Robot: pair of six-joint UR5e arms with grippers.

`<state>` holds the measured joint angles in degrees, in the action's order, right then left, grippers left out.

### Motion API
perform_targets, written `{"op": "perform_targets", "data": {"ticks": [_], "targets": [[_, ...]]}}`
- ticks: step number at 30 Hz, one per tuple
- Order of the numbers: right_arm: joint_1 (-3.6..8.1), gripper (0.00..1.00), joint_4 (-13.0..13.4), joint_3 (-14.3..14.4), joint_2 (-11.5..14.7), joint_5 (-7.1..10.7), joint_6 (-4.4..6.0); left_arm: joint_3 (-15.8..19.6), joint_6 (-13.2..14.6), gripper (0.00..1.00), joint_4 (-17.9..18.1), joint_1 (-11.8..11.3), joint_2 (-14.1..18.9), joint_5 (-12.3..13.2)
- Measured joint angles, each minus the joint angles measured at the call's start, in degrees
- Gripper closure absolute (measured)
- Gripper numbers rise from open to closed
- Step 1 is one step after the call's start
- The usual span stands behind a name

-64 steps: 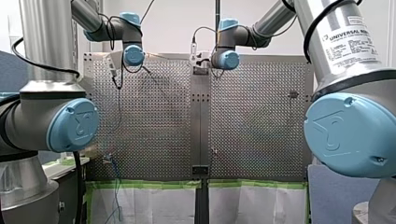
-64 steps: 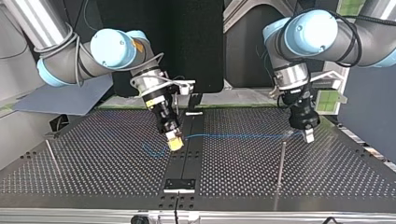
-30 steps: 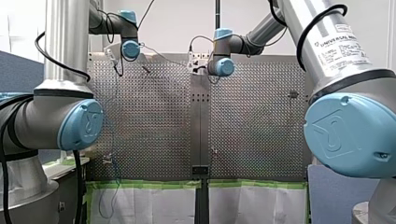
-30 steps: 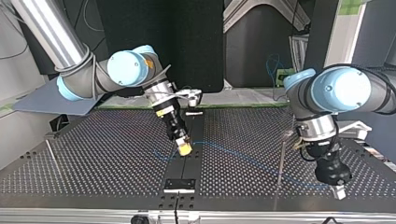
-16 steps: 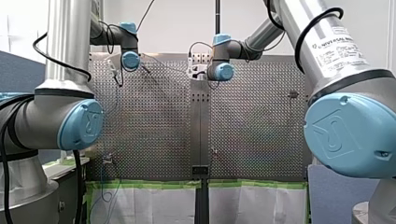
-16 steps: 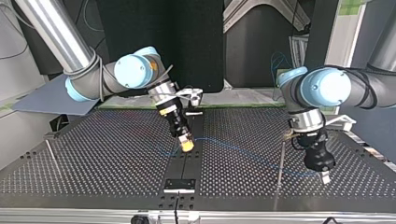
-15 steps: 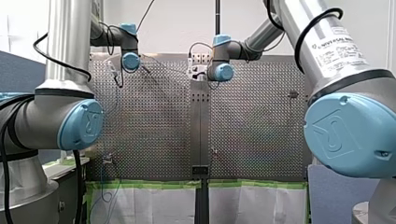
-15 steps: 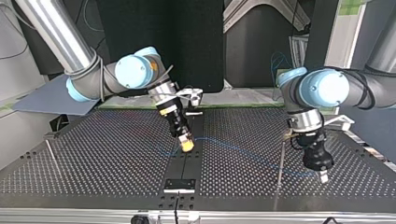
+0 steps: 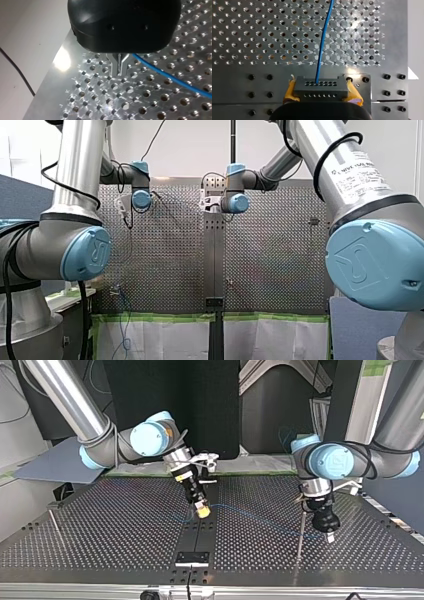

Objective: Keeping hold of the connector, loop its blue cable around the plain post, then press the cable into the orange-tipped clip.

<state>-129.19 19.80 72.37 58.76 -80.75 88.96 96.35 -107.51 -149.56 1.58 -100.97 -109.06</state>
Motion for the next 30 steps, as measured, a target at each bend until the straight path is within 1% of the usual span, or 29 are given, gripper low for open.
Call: {"op": "perform_targets", "data": {"ticks": [3, 4, 7, 8, 9, 10, 11, 12, 13, 15, 17, 18, 20, 24, 25, 26, 27, 28, 29, 30], "targets": [[-0.15, 1.00, -0.3, 0.0, -0.2, 0.02, 0.00, 0.5, 0.0, 0.92, 0.2, 0.2, 0.0, 0.3], [-0.20, 1.00, -0.3, 0.0, -0.3, 0.03, -0.03, 0.9, 0.1, 0.90, 0.3, 0.2, 0.0, 0.5], [-0.29, 1.00, -0.6, 0.0, -0.5, 0.05, -0.13, 2.1, 0.0, 0.90, 1.2, 0.2, 0.0, 1.5], [-0.31, 1.00, -0.8, 0.0, -0.7, 0.06, -0.20, 2.5, 0.0, 0.87, 1.5, 0.3, 0.0, 1.8], [-0.35, 1.00, -1.0, 0.0, -0.8, 0.05, -0.30, 2.9, -0.1, 0.87, 1.8, 0.3, 0.0, 2.0], [-0.40, 1.00, -1.2, 0.0, -1.1, 0.03, -0.48, 3.3, -0.2, 0.87, 2.1, 0.3, 0.0, 2.2], [-0.43, 1.00, -1.4, 0.0, -1.3, 0.00, -0.63, 3.5, -0.3, 0.85, 2.2, 0.3, 0.0, 2.3], [-0.47, 1.00, -1.5, 0.0, -1.6, -0.06, -0.77, 3.7, -0.4, 0.85, 2.3, 0.3, 0.0, 2.4], [-0.50, 1.00, -1.7, 0.1, -2.0, -0.25, -0.93, 4.0, -0.8, 0.82, 2.5, 0.3, 0.0, 2.4], [-0.52, 1.00, -2.0, 0.1, -2.8, -0.78, -1.24, 4.2, -1.2, 0.82, 2.6, 0.3, 0.0, 2.4], [-0.59, 1.00, -2.4, 0.1, -3.8, -1.67, -1.85, 4.4, -1.4, 0.73, 2.8, 0.3, 0.0, 2.4], [-0.61, 1.00, -2.6, 0.1, -4.2, -2.07, -2.13, 4.6, -1.3, 0.73, 2.9, 0.3, 0.0, 2.5], [-0.67, 1.00, -2.9, 0.1, -5.2, -2.76, -2.68, 5.0, -0.9, 0.66, 3.4, 0.2, -0.1, 2.7], [-0.86, 1.00, -3.1, 0.1, -7.2, -3.39, -3.49, 5.5, -0.5, 0.66, 4.3, 0.1, -0.4, 3.3], [-0.99, 1.00, -3.1, 0.1, -7.7, -3.58, -3.72, 5.6, -0.4, 0.26, 4.4, 0.0, -0.5, 3.4], [-1.07, 1.00, -3.0, 0.1, -8.0, -3.70, -3.86, 5.6, -0.4, 0.17, 4.5, 0.0, -0.6, 3.5], [-1.15, 1.00, -3.0, 0.1, -8.3, -3.77, -3.96, 5.6, -0.4, 0.17, 4.6, 0.1, -0.7, 3.7], [-1.26, 1.00, -3.0, 0.1, -8.5, -3.85, -4.08, 5.6, -0.6, 0.05, 4.9, 0.2, -1.0, 4.0], [-1.33, 1.00, -3.0, 0.1, -8.7, -3.89, -4.15, 5.6, -0.7, 0.00, 5.1, 0.3, -1.4, 4.4], [-1.39, 1.00, -2.9, 0.1, -8.8, -3.92, -4.21, 5.6, -0.9, 0.00, 5.4, 0.4, -1.8, 4.7]]}}
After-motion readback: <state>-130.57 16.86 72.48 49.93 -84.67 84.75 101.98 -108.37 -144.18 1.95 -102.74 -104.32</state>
